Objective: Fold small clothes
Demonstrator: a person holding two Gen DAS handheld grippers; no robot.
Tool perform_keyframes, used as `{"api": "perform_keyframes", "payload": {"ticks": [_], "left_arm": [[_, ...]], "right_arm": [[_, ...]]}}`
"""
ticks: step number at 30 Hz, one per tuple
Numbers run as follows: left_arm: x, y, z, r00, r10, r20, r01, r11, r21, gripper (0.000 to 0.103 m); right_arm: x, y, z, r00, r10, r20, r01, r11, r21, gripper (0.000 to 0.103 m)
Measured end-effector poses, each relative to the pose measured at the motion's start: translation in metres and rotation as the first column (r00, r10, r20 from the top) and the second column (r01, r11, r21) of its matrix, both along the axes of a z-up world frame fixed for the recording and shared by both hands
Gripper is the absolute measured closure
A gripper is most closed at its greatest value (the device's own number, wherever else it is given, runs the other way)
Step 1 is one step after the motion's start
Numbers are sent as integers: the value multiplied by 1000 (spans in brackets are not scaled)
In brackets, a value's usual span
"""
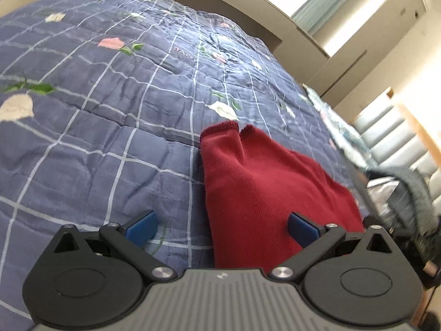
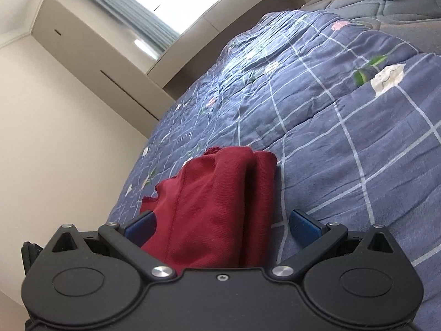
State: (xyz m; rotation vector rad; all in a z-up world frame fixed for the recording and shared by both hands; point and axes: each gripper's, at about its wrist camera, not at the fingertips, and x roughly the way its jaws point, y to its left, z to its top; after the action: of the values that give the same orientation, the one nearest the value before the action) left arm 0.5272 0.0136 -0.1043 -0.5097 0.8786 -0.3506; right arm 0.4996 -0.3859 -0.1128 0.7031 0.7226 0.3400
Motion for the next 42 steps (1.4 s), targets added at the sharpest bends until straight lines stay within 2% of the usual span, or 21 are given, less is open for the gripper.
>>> {"api": "perform_keyframes", "payload": {"ticks": [5,9,12,16,25,30,42], "left_arm": [[2,5,0,1000,4,-3,-4,999,-48,0],[3,10,-3,1000,-3,-31,-2,989,-151,3],[4,10,-6,998,-13,-59,2,983,-183,17],[4,1,-5,997,-17,-76,8,993,-119,29],[3,-14,4,995,-16,-94,12,999,-45,43],[2,-18,8,995,-8,-100,7,1000,-11,44],[-6,-31,21,998,-30,-54,35,995,88,55]], "right_arm": [[-2,4,1,1000,-10,7,10,1000,-28,4],[-6,5,2,999,-42,2,42,998,-53,24],[-7,5,1,999,-51,-5,50,997,-63,34],[-8,7,0,999,-44,-18,43,998,-47,49],[-7,9,-1,998,-58,-19,57,998,-37,61],[-8,11,2,999,-45,-6,44,997,-56,65],[-11,15,2,999,-41,23,43,995,-90,67]]}}
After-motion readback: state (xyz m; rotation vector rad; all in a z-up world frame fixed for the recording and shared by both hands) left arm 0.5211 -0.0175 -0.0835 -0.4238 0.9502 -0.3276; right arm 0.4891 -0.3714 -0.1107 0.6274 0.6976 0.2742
